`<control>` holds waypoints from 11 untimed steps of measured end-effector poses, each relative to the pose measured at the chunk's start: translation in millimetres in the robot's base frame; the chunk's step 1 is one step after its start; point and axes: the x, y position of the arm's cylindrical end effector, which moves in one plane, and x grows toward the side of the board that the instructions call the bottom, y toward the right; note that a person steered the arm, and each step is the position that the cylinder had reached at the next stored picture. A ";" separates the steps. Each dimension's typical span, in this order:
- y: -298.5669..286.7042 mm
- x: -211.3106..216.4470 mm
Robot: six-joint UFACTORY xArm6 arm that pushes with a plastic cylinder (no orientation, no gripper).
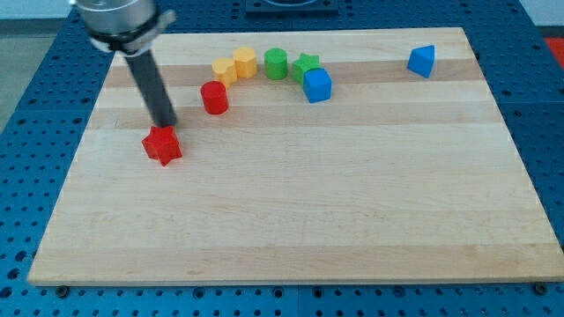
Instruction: Push the red star to the bottom left corner of the board
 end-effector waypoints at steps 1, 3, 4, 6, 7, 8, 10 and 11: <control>5.9 2.2; -11.5 14.6; -48.3 39.2; -96.8 99.2; -83.4 67.9; -51.7 21.0; -18.9 27.8; -18.8 27.8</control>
